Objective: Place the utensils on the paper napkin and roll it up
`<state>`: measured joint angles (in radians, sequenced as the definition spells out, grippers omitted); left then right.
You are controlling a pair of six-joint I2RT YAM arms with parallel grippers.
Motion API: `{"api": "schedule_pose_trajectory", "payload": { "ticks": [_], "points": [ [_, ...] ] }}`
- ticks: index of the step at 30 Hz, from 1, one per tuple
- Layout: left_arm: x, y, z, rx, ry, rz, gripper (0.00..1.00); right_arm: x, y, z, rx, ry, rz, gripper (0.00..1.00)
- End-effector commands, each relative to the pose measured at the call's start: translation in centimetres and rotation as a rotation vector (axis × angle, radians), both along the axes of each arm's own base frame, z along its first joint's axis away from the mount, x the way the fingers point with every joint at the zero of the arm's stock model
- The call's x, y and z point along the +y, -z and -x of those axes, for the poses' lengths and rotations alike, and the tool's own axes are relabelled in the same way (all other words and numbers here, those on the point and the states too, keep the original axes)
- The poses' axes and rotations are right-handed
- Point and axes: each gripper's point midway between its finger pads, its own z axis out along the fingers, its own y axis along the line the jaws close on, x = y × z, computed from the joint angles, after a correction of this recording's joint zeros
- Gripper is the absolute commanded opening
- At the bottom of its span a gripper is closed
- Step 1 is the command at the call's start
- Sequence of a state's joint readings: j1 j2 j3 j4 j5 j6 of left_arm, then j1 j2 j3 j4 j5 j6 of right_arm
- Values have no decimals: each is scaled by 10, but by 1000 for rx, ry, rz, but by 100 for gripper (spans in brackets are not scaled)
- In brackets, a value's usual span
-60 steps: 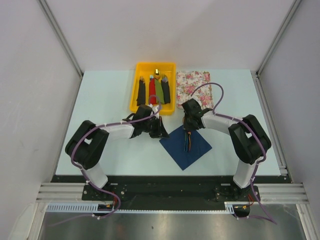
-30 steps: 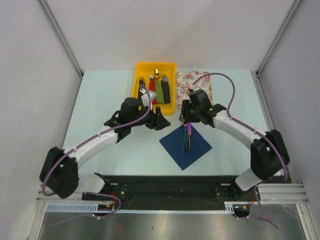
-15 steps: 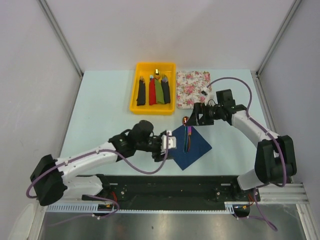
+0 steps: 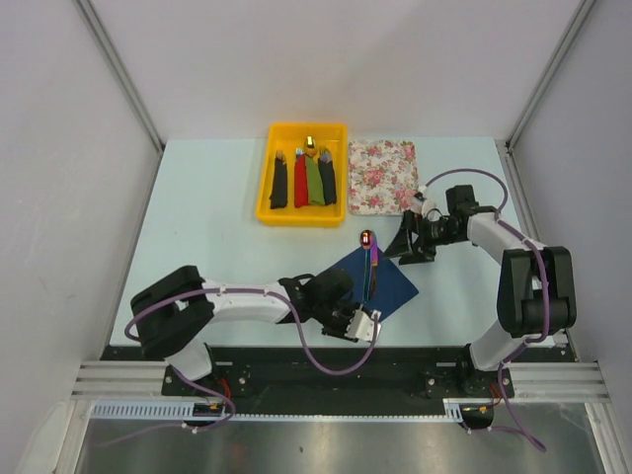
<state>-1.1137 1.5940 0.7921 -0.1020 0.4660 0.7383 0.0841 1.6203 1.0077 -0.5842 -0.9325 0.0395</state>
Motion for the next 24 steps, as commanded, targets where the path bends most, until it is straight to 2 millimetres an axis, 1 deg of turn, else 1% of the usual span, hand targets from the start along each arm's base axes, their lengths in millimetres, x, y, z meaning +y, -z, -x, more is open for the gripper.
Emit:
{"api": "schedule_pose_trajectory", "payload": {
  "ticks": [1,3,9,14,15,16,19,21,22,23,24],
  "points": [
    [-31,-17,-11,-84,68,93,39,-8,-5,3,15,5,-35,89],
    [-31,-11,-9,-83,80,75,39,-10,-6,4,24,12,-38,89],
    [-31,-2,-1,-95,136,63,38,-18,-3,5,15,16,-36,89],
    [-31,9,-2,-93,134,42,36,-19,-1,8,19,12,-32,89],
    [-31,11,-2,-94,133,41,34,-27,-1,4,21,36,-32,89],
    [-32,11,-2,-89,135,40,34,-27,0,4,23,36,-33,89],
    [-33,16,-3,-84,128,26,29,-30,1,4,32,43,-36,89],
    [-34,12,-2,-87,132,39,24,-31,2,4,37,45,-37,88],
    [-35,12,-2,-85,138,44,21,-32,1,3,36,47,-36,88],
    [-35,9,-1,-81,141,49,15,-32,2,3,37,46,-36,88],
    [-36,6,2,-72,151,59,12,-32,2,3,38,45,-35,88]
  ]
}}
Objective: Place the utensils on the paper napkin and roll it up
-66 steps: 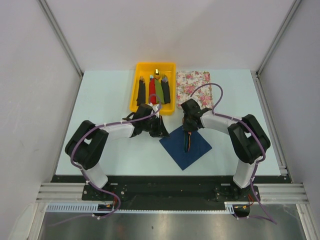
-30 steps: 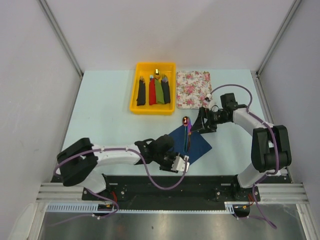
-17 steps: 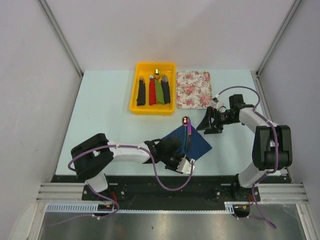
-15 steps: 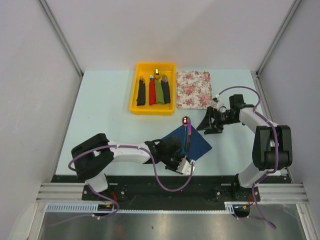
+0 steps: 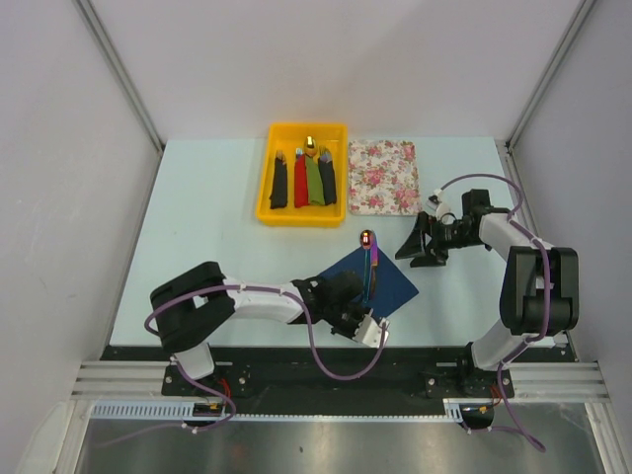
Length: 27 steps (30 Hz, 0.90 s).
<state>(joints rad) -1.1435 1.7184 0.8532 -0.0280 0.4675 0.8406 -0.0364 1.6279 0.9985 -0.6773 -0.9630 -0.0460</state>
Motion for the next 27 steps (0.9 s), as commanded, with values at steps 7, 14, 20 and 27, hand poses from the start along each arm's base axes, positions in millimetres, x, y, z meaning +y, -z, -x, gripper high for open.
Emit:
{"api": "schedule_pose_trajectory", "payload": {
  "ticks": [7,14,20,27],
  "points": [
    [-15,-31,13,55,62,74,0,1,-3,0,-2,-16,-25,88],
    [-21,-50,-4,112,-3,92,0,2,-3,-1,1,-10,-28,88],
    [-24,-66,-27,142,-60,116,0,1,-1,-5,3,14,-15,87],
    [-24,-73,-69,179,-182,130,0,3,-2,-6,5,14,-22,82]
  ]
}}
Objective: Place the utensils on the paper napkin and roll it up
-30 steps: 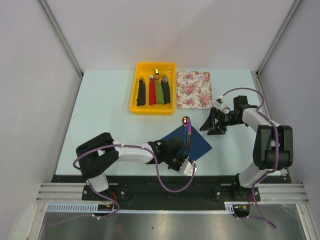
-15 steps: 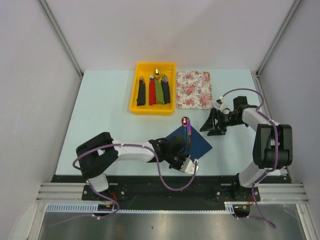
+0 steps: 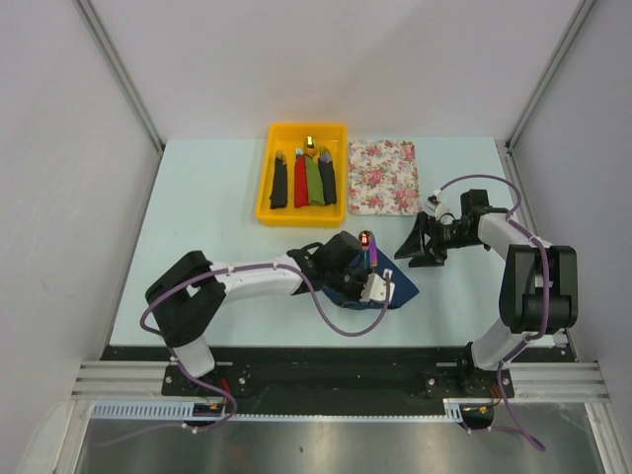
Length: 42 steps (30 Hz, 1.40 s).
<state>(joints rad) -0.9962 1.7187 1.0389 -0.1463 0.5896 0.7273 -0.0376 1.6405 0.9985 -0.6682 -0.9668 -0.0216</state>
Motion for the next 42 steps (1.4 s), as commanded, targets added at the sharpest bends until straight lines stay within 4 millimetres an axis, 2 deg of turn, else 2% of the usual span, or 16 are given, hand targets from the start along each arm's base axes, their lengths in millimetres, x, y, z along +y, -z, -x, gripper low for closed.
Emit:
{"api": "schedule_pose_trajectory", "payload": {
  "ticks": [1,6,11,18,20,23,25,29,30,34,37,38,40,41,42],
  "points": [
    [-9,-19,-22,48,-52,46,0,3,-3,-4,-12,0,-15,81],
    [-11,-18,-46,74,-114,45,0,7,-1,0,1,-14,-17,75],
    [-8,-8,-61,82,-148,29,0,13,2,8,38,-22,-31,67],
    [-7,1,-79,103,-207,17,0,32,9,30,107,-80,-66,42],
    [-7,3,-85,113,-227,13,0,39,10,37,129,-103,-79,42],
    [-7,5,-87,118,-232,10,0,47,12,43,145,-136,-78,43],
    [-8,4,-86,119,-223,15,0,47,19,42,151,-136,-46,45],
    [-6,4,-80,131,-204,17,1,41,31,40,170,-118,13,43],
    [-6,1,-78,131,-198,27,2,39,35,40,177,-112,30,35],
    [-5,-5,-72,139,-183,46,4,36,47,38,190,-112,83,21],
    [-5,-5,-71,140,-177,45,9,34,57,39,209,-122,121,18],
    [-4,-4,-68,149,-170,38,14,32,61,40,217,-127,137,14],
    [-3,-3,-64,154,-153,34,23,33,67,43,238,-144,154,14],
    [-1,-2,-63,160,-151,29,34,33,68,42,235,-150,162,13],
    [-1,-2,-60,158,-144,27,39,34,70,44,244,-158,167,10]
  ]
}}
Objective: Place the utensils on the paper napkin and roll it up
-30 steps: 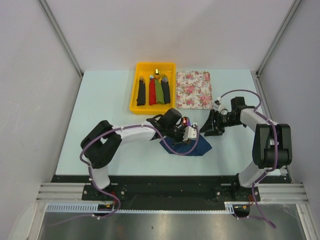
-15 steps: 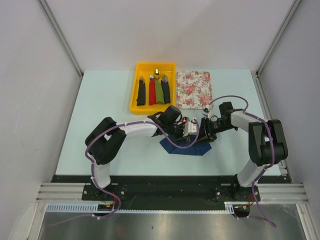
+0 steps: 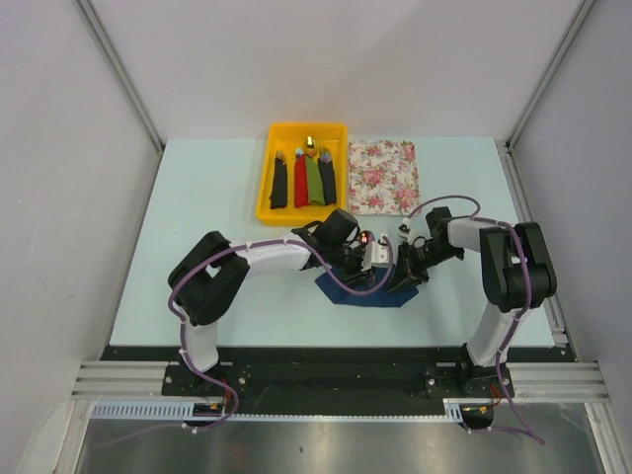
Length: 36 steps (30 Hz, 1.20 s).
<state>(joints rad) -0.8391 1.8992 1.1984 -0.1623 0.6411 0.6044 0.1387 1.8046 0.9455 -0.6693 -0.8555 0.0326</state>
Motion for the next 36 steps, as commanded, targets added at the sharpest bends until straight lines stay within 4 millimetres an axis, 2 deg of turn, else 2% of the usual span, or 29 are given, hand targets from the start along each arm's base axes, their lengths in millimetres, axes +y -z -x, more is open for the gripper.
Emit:
{"api": "schedule_pose_trajectory", "payload": {
  "ticks": [1,2,5,9,15,19,22,30,36],
  "points": [
    [-1,-19,13,2,50,49,44,0,6,-3,-4,-42,48,9],
    [0,-19,14,-1,50,48,51,0,8,-2,1,-45,58,9],
    [2,-19,16,-9,47,47,58,-2,12,-1,10,-50,79,9],
    [5,-20,20,-7,51,47,58,-3,14,0,-2,-73,85,8],
    [1,-26,21,23,34,64,49,-5,16,1,-5,-84,105,8],
    [-3,-27,16,36,13,59,33,-5,15,0,-10,-90,107,7],
    [-5,-27,11,47,-7,56,27,-5,16,1,-5,-94,112,6],
    [-9,-12,-2,54,-52,16,22,-3,2,-1,-35,-103,88,7],
    [-11,-1,-10,56,-79,-11,20,2,-17,-5,-66,-89,37,16]
  ]
}}
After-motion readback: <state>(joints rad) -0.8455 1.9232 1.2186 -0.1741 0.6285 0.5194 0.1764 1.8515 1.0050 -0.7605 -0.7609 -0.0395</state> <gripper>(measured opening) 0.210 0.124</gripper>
